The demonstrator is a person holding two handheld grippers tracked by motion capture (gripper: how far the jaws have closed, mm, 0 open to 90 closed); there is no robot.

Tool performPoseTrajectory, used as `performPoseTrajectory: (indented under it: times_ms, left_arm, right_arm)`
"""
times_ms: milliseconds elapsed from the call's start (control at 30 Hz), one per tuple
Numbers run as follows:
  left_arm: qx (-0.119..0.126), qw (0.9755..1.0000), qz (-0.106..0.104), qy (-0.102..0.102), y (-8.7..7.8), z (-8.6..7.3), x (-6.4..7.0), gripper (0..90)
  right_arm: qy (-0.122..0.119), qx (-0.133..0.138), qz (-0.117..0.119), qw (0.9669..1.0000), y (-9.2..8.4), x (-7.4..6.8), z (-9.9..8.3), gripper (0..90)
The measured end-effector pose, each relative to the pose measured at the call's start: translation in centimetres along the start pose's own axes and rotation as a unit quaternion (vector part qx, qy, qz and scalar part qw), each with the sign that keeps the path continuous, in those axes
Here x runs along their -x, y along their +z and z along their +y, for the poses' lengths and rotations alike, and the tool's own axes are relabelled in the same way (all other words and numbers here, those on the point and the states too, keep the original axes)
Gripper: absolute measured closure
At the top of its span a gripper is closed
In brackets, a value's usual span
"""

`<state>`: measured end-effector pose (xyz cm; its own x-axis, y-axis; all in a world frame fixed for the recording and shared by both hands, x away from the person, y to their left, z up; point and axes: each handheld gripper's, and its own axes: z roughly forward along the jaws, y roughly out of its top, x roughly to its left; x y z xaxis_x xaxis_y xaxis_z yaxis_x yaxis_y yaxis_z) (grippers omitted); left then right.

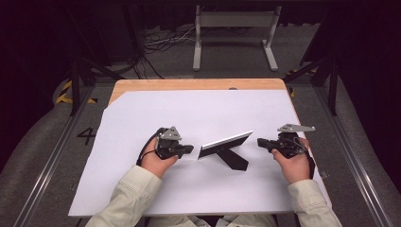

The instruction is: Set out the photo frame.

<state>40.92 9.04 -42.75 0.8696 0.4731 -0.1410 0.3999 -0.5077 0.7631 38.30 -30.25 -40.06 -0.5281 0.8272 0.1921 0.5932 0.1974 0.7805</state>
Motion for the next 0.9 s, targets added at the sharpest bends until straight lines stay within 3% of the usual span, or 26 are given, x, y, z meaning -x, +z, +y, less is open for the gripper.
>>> performPoseTrajectory:
  times_ms: [200,400,467,667,900]
  left_arm:
    - [-0.01,0.9999,0.002,0.013,1.8,0.3,0.2,90.0]
    - [-0.017,0.9995,-0.012,0.024,2.6,0.5,0.7,90.0]
    - [-0.019,0.9994,-0.007,0.027,2.6,0.6,0.9,90.0]
    - [-0.031,0.9988,-0.028,0.026,2.5,0.5,1.2,90.0]
    - [-0.065,0.9954,-0.062,0.033,2.7,0.5,2.1,90.0]
  right_arm:
    - [0.009,0.007,-0.009,0.9999,-1.3,0.6,-0.5,89.9]
    - [0.017,0.014,-0.013,0.9997,-2.3,0.9,-0.8,89.9]
    - [0.018,0.018,-0.012,0.9996,-2.6,0.9,-0.8,89.9]
    - [0.017,0.024,-0.009,0.9995,-3.2,0.7,-0.6,89.9]
    - [0.016,0.03,-0.005,0.9994,-3.6,0.5,-0.4,89.9]
